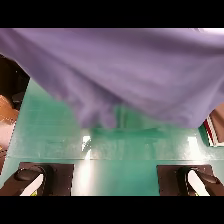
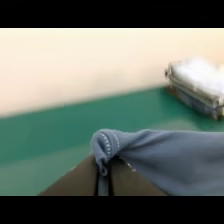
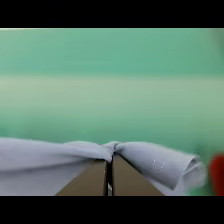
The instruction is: Fold the shirts.
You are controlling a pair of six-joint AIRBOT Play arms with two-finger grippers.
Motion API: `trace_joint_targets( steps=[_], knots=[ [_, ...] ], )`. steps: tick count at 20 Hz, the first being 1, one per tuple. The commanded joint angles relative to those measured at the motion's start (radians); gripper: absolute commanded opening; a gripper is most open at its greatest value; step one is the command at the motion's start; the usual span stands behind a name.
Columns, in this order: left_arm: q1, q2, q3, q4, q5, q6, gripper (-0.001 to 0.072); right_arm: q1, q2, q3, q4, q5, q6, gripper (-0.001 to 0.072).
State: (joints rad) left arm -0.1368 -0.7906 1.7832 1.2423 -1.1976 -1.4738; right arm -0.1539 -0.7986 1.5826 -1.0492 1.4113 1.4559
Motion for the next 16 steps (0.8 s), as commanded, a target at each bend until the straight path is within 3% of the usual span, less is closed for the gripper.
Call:
trace_joint_targets(
  steps=[1,3,5,8,12,13,14,15,16],
  knots=[
    [0.0,-0.086,-0.148,-0.003,-0.198,-0.018,0.0031,0.109,-0.097,-0.086,-0.017,0.068,0.048,0.0014],
    [0.0,-0.157,-0.311,0.014,-0.154,-0.007,0.0031,0.215,-0.2,-0.183,-0.131,0.016,0.074,0.0015],
    [0.0,-0.246,-0.462,0.068,0.003,0.008,0.0031,0.286,-0.319,-0.251,-0.214,-0.086,0.087,0.0015],
    [0.0,-0.423,-0.538,0.2,0.257,0.005,0.0031,0.314,-0.511,-0.248,-0.207,-0.236,0.087,0.0015],
    [0.0,-0.571,-0.539,0.213,0.473,0.003,0.0033,0.314,-0.717,-0.1,-0.195,-0.293,0.087,0.0016],
    [0.0,-0.581,-0.539,0.213,0.498,-0.011,0.0159,0.314,-0.752,-0.056,-0.193,-0.286,0.087,0.0027],
    [0.0,-0.58,-0.536,0.214,0.502,-0.027,0.0469,0.311,-0.776,-0.016,-0.184,-0.269,0.087,0.0194],
    [0.0,-0.579,-0.522,0.22,0.473,-0.039,0.0582,0.301,-0.795,0.026,-0.162,-0.24,0.087,0.0375],
    [0.006,-0.576,-0.495,0.233,0.401,-0.037,0.0582,0.294,-0.803,0.06,-0.137,-0.21,0.077,0.0379]
  ],
)
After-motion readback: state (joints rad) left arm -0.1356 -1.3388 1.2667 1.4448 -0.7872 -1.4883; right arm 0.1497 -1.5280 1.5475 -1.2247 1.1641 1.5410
